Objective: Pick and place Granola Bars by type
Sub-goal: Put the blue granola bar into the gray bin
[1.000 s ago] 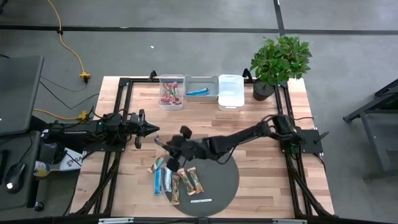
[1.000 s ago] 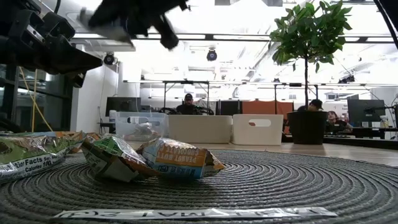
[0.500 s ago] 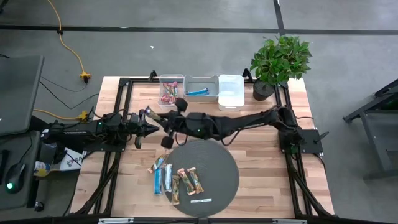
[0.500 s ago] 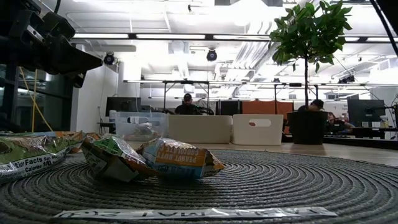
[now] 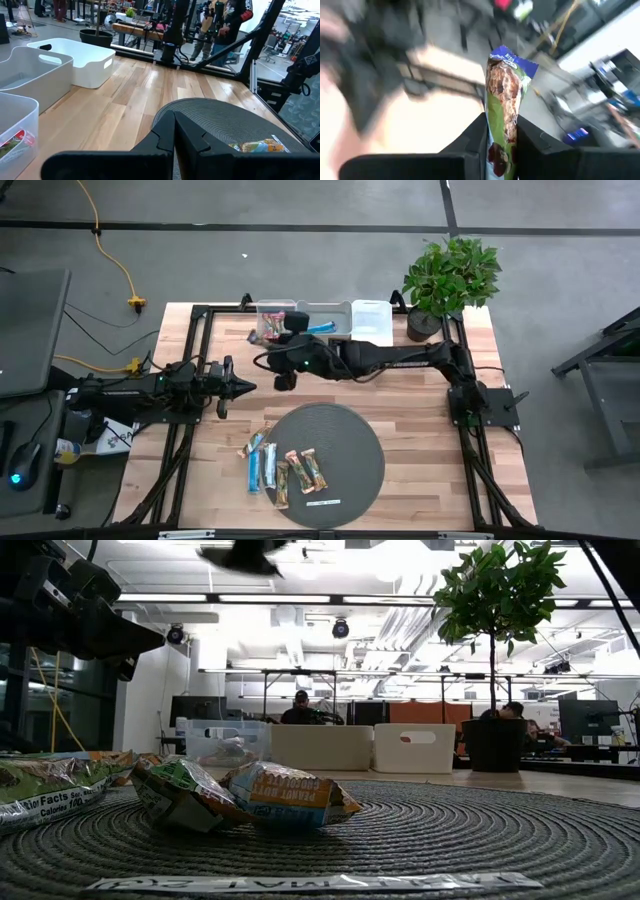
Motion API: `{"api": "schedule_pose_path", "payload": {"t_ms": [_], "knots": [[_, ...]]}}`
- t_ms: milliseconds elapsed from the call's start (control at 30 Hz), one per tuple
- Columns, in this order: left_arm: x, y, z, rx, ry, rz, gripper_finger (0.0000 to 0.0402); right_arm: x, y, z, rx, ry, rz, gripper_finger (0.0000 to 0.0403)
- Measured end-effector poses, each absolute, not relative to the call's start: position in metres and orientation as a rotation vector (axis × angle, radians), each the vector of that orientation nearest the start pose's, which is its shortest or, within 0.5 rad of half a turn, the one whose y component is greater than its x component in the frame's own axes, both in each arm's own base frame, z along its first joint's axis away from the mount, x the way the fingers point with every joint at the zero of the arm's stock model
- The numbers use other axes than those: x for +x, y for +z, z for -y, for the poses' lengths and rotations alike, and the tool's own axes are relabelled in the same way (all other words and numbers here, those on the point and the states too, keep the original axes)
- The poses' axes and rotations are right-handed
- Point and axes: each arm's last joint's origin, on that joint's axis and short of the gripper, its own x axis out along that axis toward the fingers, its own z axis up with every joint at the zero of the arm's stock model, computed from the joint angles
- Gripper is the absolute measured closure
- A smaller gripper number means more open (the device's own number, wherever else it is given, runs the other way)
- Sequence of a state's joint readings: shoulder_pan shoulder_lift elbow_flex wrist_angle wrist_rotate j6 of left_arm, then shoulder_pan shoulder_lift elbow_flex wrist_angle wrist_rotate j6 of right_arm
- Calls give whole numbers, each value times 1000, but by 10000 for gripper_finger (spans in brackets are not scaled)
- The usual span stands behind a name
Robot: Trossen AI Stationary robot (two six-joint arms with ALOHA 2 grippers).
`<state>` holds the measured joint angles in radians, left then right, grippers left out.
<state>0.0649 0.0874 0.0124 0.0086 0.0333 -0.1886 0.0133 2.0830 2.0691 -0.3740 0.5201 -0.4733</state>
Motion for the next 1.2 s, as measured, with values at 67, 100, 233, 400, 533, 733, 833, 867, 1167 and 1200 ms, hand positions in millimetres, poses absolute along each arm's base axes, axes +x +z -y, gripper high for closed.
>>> {"api": "schedule_pose_path", "payload": {"t_ms": [67,100,233,400,533,733,833,867,1167,1200], "knots": [[102,162,-6,-192,38,-63,401,480,347,18,-620,-432,-571,346],[102,162,-6,-192,38,-63,401,480,343,23,-641,-447,-599,346],[102,162,-6,-192,38,-63,401,478,324,40,-685,-486,-691,346],[102,162,-6,-192,38,-63,401,472,292,60,-732,-557,-832,346],[102,162,-6,-192,38,-63,401,466,269,74,-785,-550,-932,346],[102,162,-6,-192,38,-63,401,456,244,90,-825,-597,-1044,346],[102,162,-6,-192,38,-63,401,451,235,104,-810,-598,-1079,346],[102,162,-6,-192,38,-63,401,450,234,109,-799,-586,-1084,346],[102,162,-6,-191,38,-64,401,443,234,151,-753,-439,-1044,346],[102,162,-6,-192,38,-63,401,442,234,153,-754,-419,-1047,346]]}}
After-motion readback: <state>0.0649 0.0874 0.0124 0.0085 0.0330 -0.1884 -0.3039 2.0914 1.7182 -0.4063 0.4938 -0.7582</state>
